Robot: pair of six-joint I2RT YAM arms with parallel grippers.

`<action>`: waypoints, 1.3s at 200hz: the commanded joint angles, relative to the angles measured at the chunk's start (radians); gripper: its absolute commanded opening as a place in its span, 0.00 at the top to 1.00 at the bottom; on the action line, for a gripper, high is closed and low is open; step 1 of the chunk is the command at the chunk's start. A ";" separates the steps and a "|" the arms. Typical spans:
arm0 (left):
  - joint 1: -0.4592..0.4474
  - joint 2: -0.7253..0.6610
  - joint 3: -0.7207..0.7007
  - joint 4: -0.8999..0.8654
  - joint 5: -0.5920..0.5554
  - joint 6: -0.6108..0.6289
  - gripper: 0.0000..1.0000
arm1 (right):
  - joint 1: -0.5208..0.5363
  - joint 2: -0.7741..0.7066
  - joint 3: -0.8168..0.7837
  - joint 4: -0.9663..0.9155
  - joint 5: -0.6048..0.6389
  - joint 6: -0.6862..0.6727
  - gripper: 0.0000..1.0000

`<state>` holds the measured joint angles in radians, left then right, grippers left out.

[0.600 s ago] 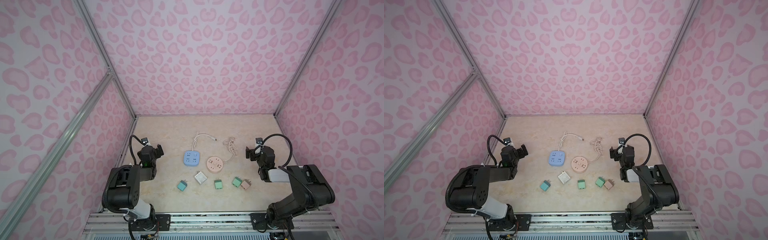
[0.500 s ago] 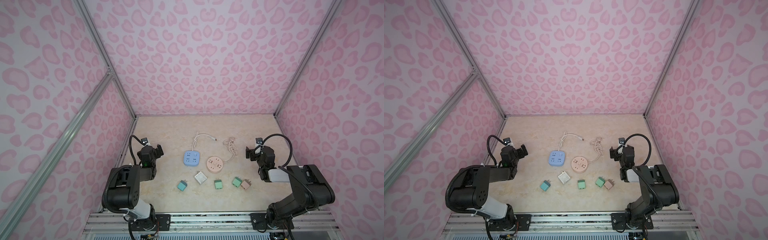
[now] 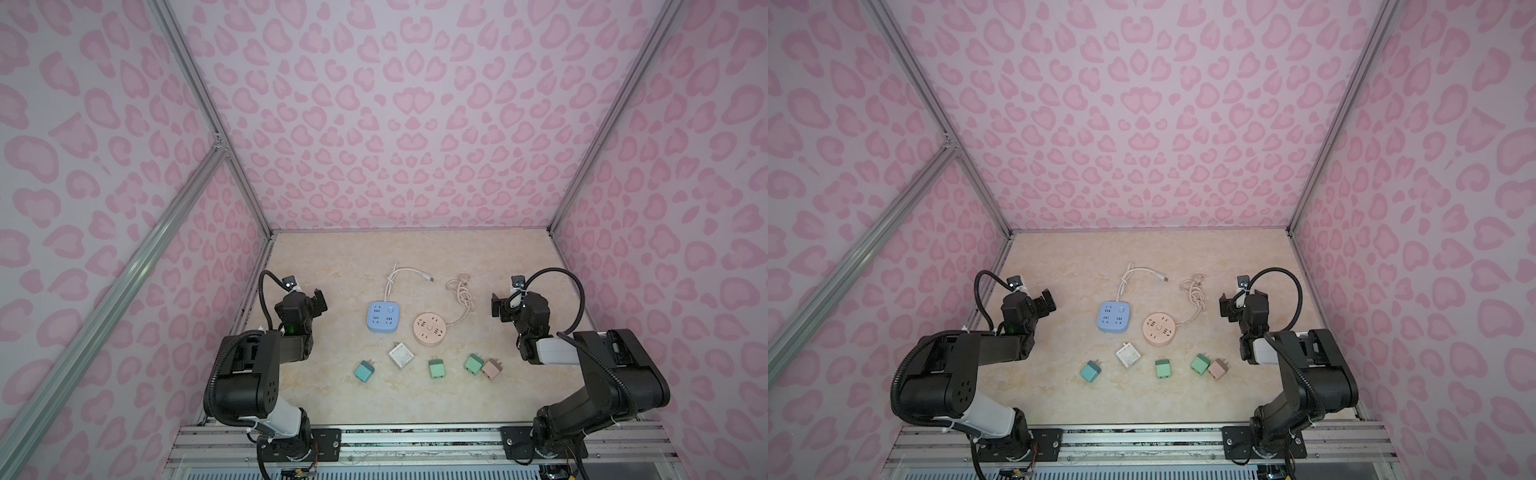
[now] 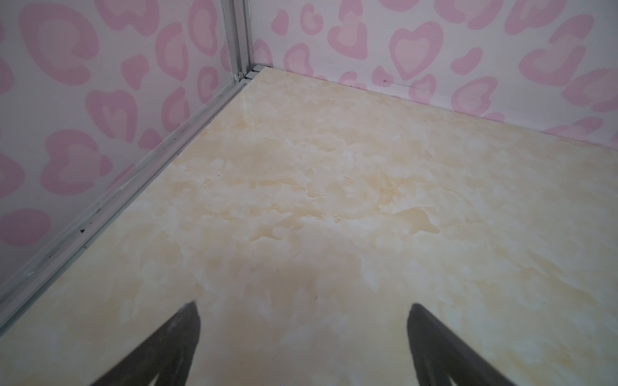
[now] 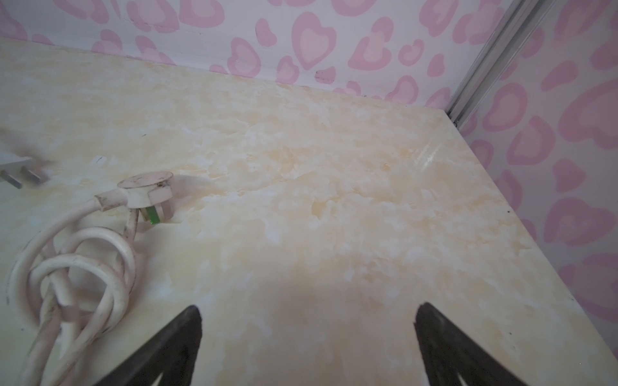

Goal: Insert plugs into power strip
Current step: Rotate the plug at the bottom-right of the table.

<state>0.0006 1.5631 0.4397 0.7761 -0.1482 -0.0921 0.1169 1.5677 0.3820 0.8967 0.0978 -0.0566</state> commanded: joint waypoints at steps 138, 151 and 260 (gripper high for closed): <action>-0.003 -0.007 -0.003 0.031 -0.009 0.008 0.02 | -0.029 0.002 0.009 0.014 -0.022 0.024 0.00; -0.014 -0.017 -0.001 0.023 -0.016 0.019 0.02 | -0.027 -0.002 0.002 0.021 -0.032 0.017 0.00; -0.142 -0.294 0.421 -0.973 -0.121 -0.297 0.02 | 0.297 -0.203 0.514 -1.184 0.479 0.277 0.01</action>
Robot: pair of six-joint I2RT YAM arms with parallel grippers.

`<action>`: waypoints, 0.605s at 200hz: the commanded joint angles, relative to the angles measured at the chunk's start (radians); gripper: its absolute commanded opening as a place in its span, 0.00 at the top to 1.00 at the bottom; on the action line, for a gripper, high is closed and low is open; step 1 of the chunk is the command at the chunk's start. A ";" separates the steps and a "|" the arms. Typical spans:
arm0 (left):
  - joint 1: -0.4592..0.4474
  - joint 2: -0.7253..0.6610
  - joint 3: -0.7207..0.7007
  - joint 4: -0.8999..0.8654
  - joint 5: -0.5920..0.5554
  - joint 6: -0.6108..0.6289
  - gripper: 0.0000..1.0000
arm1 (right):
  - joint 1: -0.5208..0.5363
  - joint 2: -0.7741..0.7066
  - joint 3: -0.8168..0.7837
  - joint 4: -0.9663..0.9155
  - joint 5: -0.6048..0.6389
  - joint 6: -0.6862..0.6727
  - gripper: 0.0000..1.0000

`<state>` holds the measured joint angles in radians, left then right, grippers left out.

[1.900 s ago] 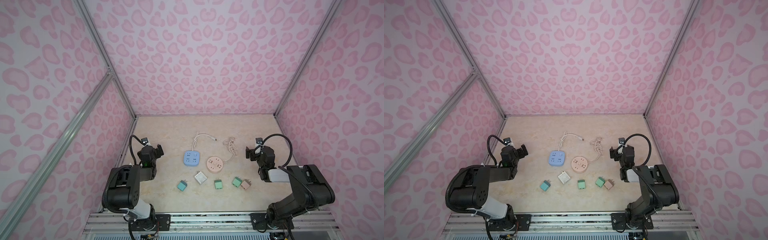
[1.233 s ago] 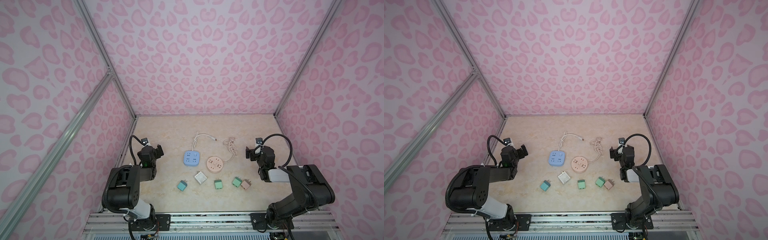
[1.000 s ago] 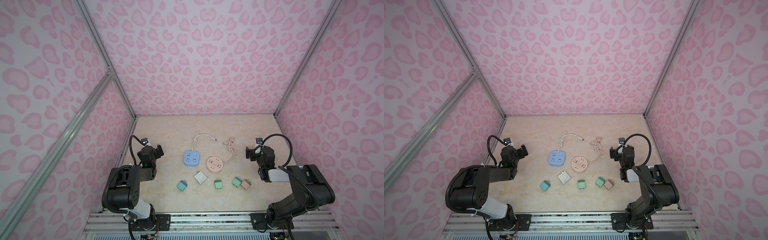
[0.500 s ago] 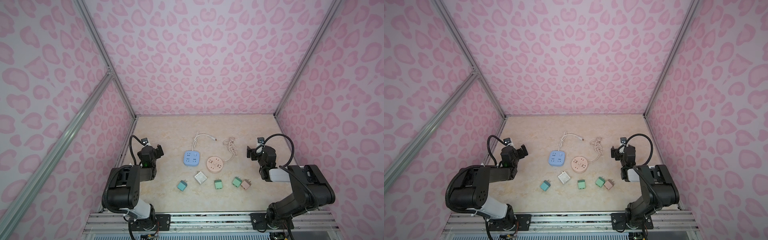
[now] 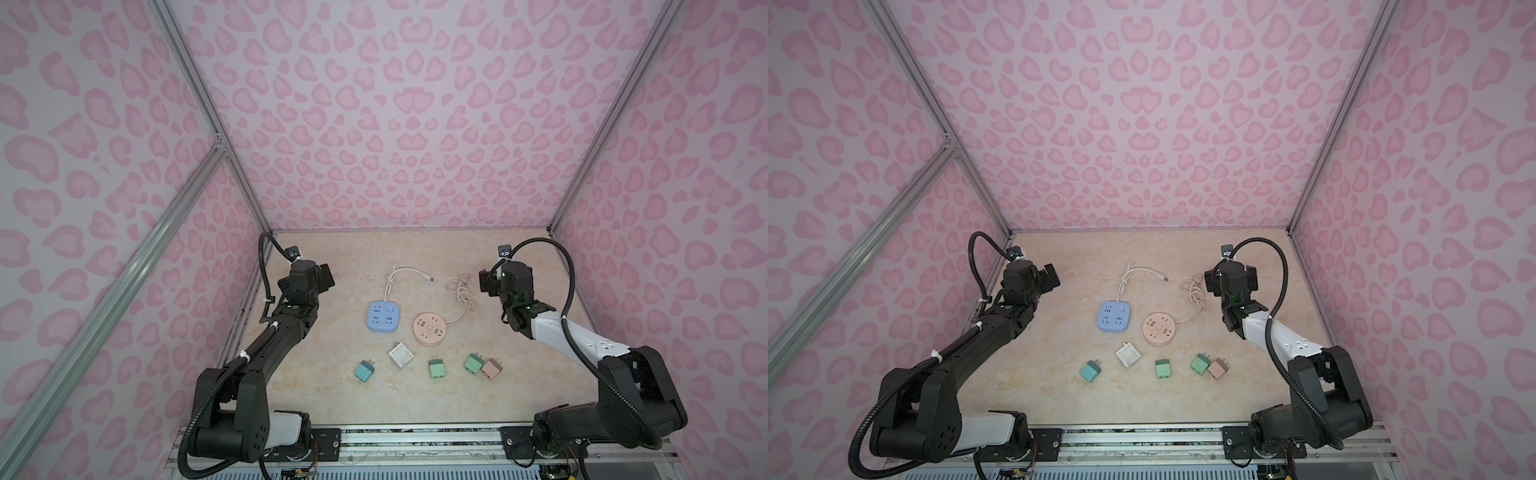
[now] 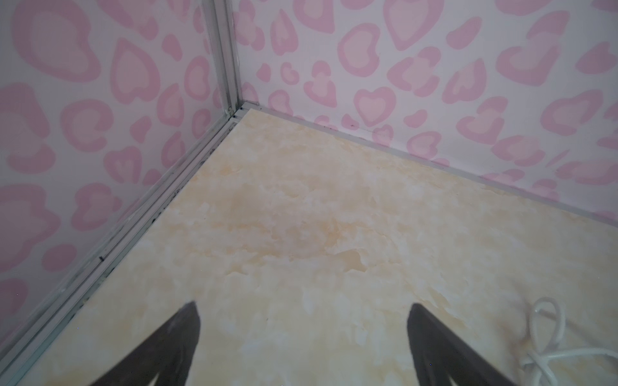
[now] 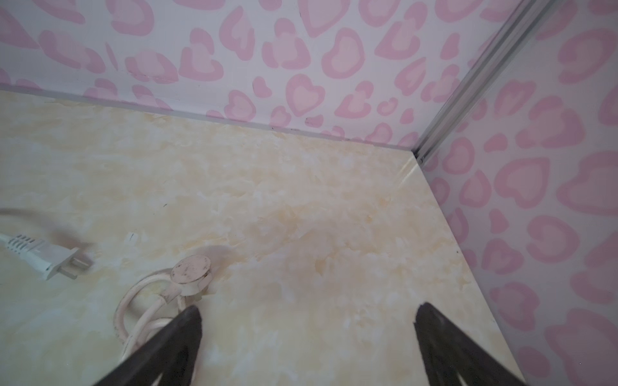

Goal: Insert plugs into power strip
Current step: Rotate the plug at the bottom-right of the table.

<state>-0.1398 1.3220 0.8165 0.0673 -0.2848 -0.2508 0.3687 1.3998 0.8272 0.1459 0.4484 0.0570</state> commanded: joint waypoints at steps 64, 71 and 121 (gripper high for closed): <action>-0.055 -0.272 0.052 -0.485 0.302 -0.242 0.02 | 0.337 -0.272 0.062 -0.772 -0.011 0.531 0.25; -0.079 -0.290 0.052 -0.506 0.307 -0.250 0.02 | 0.350 -0.283 0.056 -0.807 -0.018 0.561 0.29; -0.214 -0.387 -0.008 -0.574 0.298 -0.277 0.03 | 0.365 -0.370 -0.064 -0.842 -0.079 0.644 0.50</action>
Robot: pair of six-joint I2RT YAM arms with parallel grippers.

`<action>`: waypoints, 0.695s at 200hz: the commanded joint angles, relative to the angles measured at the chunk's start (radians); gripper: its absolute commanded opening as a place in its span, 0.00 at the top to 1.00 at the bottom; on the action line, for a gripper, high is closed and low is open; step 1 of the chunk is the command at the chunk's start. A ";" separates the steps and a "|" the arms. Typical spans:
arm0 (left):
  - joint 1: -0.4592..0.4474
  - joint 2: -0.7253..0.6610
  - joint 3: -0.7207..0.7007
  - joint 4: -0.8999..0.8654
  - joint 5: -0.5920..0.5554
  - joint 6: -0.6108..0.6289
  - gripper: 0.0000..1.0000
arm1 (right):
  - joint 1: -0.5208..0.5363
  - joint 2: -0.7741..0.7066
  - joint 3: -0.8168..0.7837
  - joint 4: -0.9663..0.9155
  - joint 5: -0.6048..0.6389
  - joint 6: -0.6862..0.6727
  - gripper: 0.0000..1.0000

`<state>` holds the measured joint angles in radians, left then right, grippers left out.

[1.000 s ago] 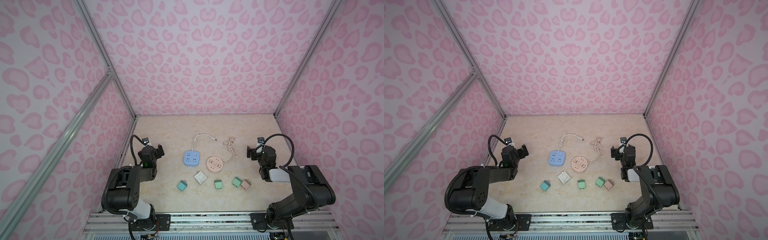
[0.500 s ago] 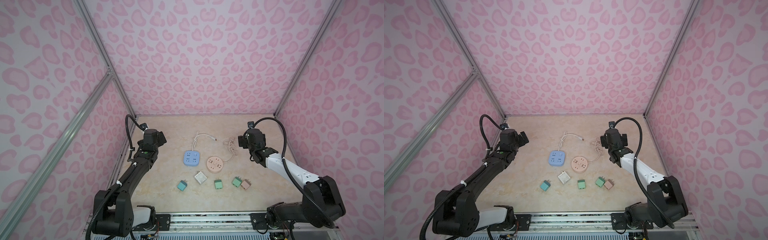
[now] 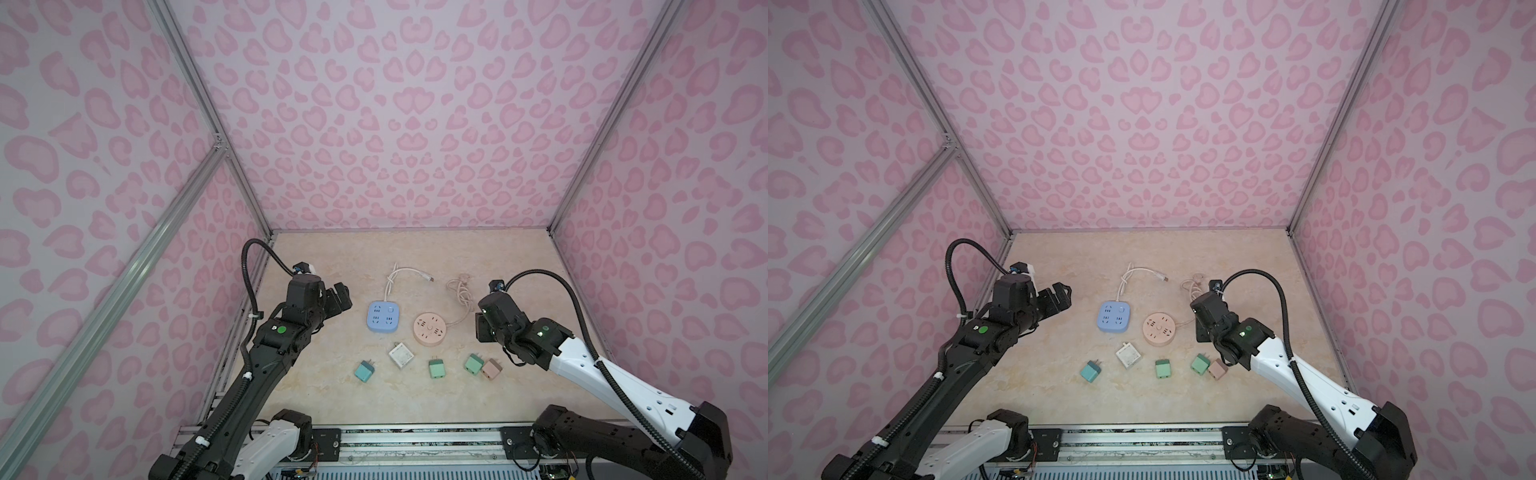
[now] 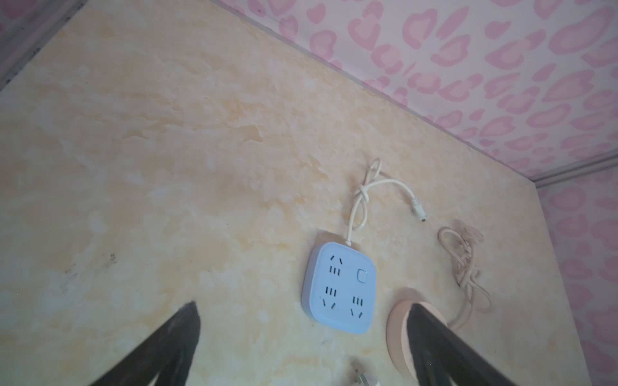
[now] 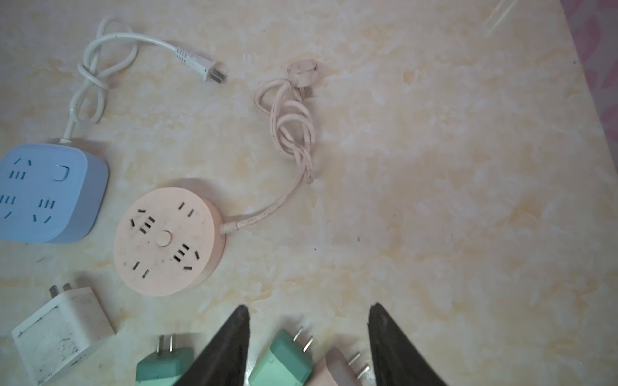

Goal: Insert plugs into power strip
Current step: Rotate the plug at the bottom-right of the table.

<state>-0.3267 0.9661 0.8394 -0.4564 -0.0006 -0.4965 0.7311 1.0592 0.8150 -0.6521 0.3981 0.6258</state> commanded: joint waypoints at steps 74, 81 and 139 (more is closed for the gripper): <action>-0.061 -0.035 -0.112 -0.010 0.016 -0.037 0.02 | -0.058 -0.048 -0.130 -0.032 -0.082 0.095 0.74; -0.063 -0.028 -0.112 -0.009 0.014 -0.037 0.02 | -0.067 -0.047 -0.134 -0.027 -0.094 0.095 0.75; -0.087 0.005 -0.117 0.028 0.010 -0.048 0.02 | -0.122 -0.032 -0.162 0.013 -0.151 0.083 0.90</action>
<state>-0.4061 0.9607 0.7288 -0.4751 0.0158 -0.5339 0.6197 1.0183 0.6624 -0.6601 0.2802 0.7128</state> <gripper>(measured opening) 0.977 0.132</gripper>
